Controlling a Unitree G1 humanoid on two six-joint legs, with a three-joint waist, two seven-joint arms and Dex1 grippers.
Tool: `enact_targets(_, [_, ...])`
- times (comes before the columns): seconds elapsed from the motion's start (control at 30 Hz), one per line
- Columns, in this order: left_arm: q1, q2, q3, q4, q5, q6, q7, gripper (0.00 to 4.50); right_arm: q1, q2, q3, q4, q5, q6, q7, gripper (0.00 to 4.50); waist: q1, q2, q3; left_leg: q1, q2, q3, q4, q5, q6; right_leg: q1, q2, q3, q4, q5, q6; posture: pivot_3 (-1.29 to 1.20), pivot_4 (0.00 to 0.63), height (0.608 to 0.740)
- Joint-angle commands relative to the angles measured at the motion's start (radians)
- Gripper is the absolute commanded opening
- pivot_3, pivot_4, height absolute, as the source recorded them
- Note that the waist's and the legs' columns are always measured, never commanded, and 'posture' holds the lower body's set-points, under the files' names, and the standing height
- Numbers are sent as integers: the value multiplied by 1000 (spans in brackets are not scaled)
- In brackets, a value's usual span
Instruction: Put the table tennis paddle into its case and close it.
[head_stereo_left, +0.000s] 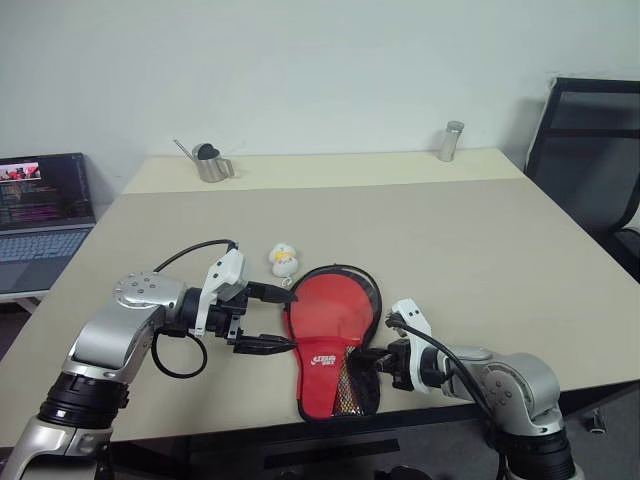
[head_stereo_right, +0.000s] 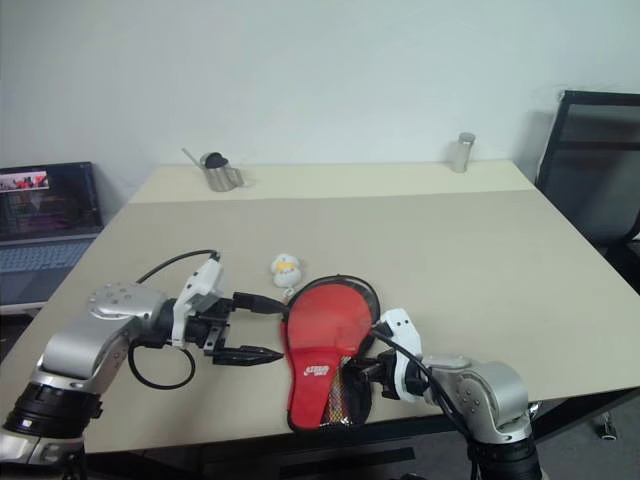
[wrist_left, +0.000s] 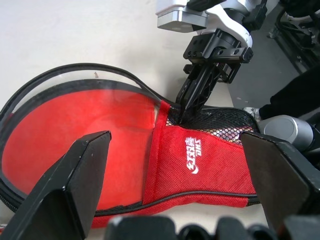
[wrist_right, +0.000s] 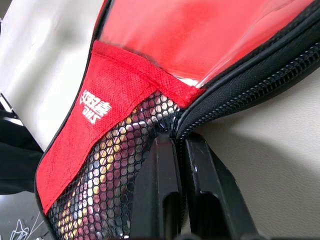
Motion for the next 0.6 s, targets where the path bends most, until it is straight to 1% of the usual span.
enact_targets(0.03, [5,4,23,-23,-8,-9,15,4500,3,-2,-29,-1,0,10,-32,1011,0,0,0,0,0,0,0,0,0,0,0,0,0,0,0,0,150,740])
enact_targets(0.13, [11,4,28,-24,-3,-11,37,4500,1,-4,-45,-27,7,6,-43,1967,1,0,0,0,0,-1,0,0,0,0,0,0,0,0,0,0,150,740])
enact_targets(0.17, [12,-4,34,-21,-1,-13,58,4500,2,-18,-36,-64,15,-9,-35,2276,2,0,0,0,0,-1,0,0,0,0,0,0,0,0,0,0,150,740])
enact_targets(0.3, [4,-42,65,2,12,-20,165,4500,-6,-113,9,-203,41,-87,15,3598,16,0,0,-2,-1,-1,1,0,0,0,-1,0,-1,0,0,0,150,740])
enact_targets(0.37, [2,-53,82,9,18,-16,210,4500,-18,-153,17,-224,42,-129,31,4401,21,0,0,-3,-1,-2,1,0,0,-1,-1,0,-1,0,0,0,150,740])
enact_targets(0.47, [12,-74,132,7,5,10,298,4500,-53,-224,22,-217,21,-227,68,4457,21,0,0,-3,-1,-2,0,0,0,-1,-1,0,-1,0,0,0,150,740])
enact_targets(0.53, [20,-86,157,13,19,10,362,4500,-83,-238,32,-183,8,-304,88,4457,21,0,0,-3,-1,-2,0,0,0,-1,-1,-1,-1,0,0,0,150,740])
enact_targets(0.6, [22,-95,172,24,31,-2,407,4500,-110,-226,39,-148,8,-350,98,4457,21,0,0,-3,-1,-2,0,0,0,-1,0,-1,-1,0,0,0,150,740])
